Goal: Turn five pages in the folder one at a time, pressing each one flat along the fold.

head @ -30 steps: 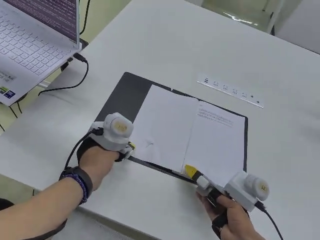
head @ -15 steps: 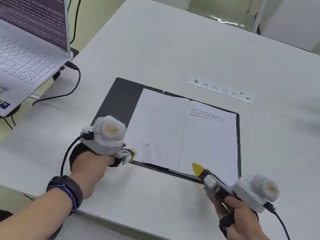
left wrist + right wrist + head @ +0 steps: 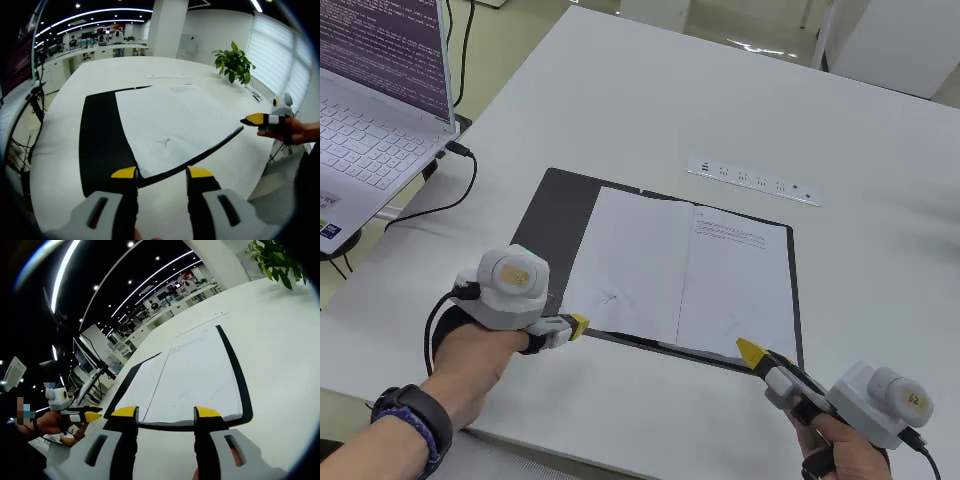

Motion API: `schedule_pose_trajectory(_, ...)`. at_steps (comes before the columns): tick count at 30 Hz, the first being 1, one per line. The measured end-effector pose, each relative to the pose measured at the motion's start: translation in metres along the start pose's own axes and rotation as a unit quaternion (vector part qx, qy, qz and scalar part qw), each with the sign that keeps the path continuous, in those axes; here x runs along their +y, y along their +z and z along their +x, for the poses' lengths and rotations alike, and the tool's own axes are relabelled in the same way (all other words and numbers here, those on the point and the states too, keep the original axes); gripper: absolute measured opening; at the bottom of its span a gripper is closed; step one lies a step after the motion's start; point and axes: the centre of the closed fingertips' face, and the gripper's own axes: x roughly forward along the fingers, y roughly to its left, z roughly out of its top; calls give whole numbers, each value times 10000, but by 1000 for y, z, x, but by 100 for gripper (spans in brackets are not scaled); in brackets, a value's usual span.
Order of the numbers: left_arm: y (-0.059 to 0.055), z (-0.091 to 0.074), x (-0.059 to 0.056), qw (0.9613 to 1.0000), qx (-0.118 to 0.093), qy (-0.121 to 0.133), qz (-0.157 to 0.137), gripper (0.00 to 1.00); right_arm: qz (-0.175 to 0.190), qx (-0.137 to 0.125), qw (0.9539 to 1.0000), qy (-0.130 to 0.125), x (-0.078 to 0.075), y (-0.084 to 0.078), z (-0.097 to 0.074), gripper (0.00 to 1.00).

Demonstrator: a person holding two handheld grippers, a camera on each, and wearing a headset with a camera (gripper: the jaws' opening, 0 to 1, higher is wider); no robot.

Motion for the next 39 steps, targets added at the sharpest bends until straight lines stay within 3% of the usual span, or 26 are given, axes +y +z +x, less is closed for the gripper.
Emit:
schedule_pose_trajectory(9,6,-26,2,9996,-129,-46,246,47,-599,11,9982,-95,-5,13,-28,48)
schedule_pose_trajectory(14,10,-35,0,9992,-203,-82,344,52,-702,-18,9975,-119,-4,15,-37,53)
schedule_pose_trajectory(22,21,-48,-3,9981,-402,-104,447,57,-1309,306,9909,-101,2,9,-48,58)
schedule_pose_trajectory(26,24,-54,-4,9975,-470,-113,525,60,-1437,380,9888,-114,2,9,-52,61)
schedule_pose_trajectory(39,20,-58,-9,9960,-569,-240,652,71,-1749,649,9824,-50,7,-5,-57,68)
